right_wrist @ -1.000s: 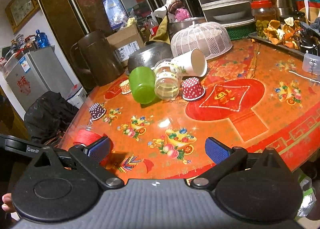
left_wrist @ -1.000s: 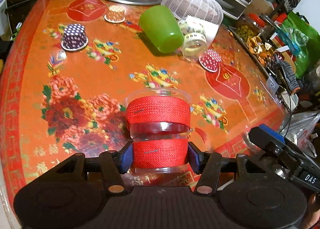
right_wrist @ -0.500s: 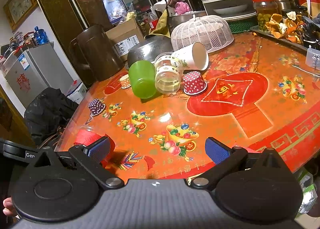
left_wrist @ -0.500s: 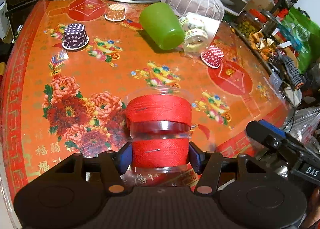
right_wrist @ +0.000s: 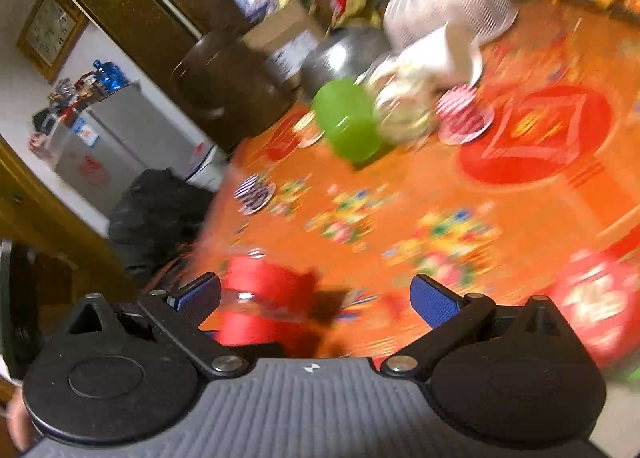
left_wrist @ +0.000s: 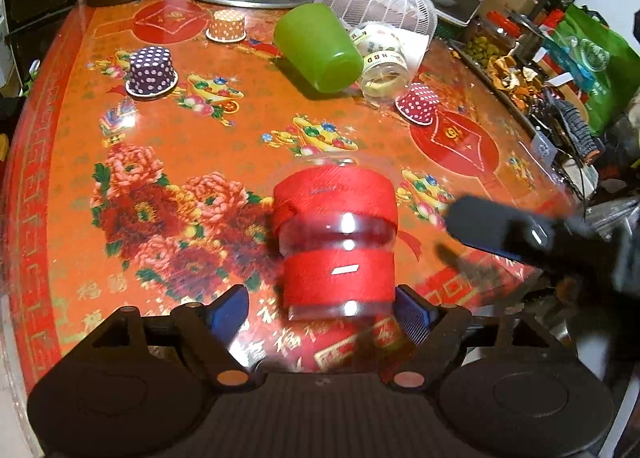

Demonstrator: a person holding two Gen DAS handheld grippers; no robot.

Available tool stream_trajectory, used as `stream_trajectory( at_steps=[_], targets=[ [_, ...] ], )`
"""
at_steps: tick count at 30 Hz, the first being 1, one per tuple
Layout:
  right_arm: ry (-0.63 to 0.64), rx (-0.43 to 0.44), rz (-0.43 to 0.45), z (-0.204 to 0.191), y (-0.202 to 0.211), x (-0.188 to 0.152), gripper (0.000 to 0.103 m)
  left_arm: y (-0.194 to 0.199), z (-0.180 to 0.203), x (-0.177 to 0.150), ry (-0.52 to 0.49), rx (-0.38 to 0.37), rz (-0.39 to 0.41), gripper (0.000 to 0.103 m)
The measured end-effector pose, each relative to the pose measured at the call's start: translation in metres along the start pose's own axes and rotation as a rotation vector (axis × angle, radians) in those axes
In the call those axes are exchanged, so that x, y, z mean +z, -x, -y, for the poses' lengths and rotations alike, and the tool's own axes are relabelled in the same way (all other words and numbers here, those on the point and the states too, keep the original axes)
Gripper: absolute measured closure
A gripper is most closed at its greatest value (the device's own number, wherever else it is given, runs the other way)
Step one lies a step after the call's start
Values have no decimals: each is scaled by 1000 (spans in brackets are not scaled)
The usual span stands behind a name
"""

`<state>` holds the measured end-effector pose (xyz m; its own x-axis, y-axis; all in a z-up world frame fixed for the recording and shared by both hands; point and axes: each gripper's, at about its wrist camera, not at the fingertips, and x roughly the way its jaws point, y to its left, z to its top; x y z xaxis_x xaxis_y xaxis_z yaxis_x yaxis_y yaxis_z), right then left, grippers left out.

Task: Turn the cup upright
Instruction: 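Lift the red-banded cup with the left tool toward the right tool, then grasp the red-banded cup with the right tool while the left tool releases it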

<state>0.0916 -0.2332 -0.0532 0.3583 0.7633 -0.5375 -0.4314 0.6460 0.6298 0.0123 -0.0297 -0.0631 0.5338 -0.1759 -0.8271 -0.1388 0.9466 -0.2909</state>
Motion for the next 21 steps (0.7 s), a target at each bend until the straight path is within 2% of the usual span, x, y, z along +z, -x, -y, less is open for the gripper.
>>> stream_trajectory(
  at_steps=[7,12,21],
  targets=[
    [-18,-31,-128,-22,-34,11,1,24,-26,-23,22,-115,39,21],
    [-15,-59,-154,-43,-48,14,1,38,-43,-31,19,-173,93,21],
    [5,-178,-229,-55,-76,19,15,46,-86,-46,89,-216,128,21]
  ],
)
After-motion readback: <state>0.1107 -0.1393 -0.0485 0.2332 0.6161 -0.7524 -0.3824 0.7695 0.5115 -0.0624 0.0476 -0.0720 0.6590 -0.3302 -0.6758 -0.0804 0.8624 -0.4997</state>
